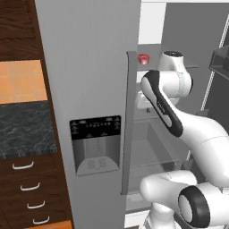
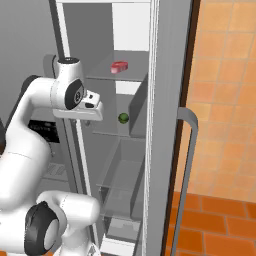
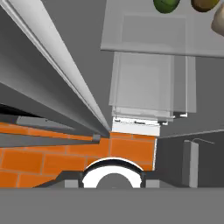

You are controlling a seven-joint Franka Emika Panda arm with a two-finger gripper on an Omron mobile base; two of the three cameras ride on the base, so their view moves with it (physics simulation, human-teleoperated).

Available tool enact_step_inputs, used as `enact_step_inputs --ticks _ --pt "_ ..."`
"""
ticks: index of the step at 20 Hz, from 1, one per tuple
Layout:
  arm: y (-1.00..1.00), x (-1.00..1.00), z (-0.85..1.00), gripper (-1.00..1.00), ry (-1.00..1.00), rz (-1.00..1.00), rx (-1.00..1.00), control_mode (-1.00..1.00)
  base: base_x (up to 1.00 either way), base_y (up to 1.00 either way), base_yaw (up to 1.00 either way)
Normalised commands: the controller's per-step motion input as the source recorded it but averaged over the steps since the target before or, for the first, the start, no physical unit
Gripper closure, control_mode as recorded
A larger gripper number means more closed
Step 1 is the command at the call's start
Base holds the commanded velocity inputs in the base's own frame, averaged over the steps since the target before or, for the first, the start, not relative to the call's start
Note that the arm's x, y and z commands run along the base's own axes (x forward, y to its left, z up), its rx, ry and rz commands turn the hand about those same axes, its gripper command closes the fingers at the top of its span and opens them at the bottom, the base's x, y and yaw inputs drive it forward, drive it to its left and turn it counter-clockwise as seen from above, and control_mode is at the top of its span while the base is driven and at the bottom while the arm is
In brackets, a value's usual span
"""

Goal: Place one avocado and one steak in each tupperware on the nearby counter, to pack two identical lunches.

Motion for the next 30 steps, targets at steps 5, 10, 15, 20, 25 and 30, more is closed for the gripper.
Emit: enact_step_inputs --ticks 5,10,15,20,25,30 --pt "-0.06 -0.18 0.14 -1.00 -0.26 0.00 0.00 -1.00 0.00 0.00 0.00" --pt "-0.38 -0.04 0.66 -1.00 -0.52 0.07 0.01 -1.00 0.00 0.00 0.00" --pt "-0.28 0.00 0.41 -1.00 -0.28 0.12 0.00 -1.00 0.00 0.00 0.00" --pt "-0.07 0.16 0.48 -1.00 -0.20 0.08 0.00 -1.00 0.00 0.00 0.00" --pt "0.00 0.49 0.32 -1.00 -0.06 0.01 0.06 -1.00 0.00 0.00 0.00" --pt "-0.07 0.81 0.08 -1.00 0.04 0.00 0.10 -1.00 0.00 0.00 0.00"
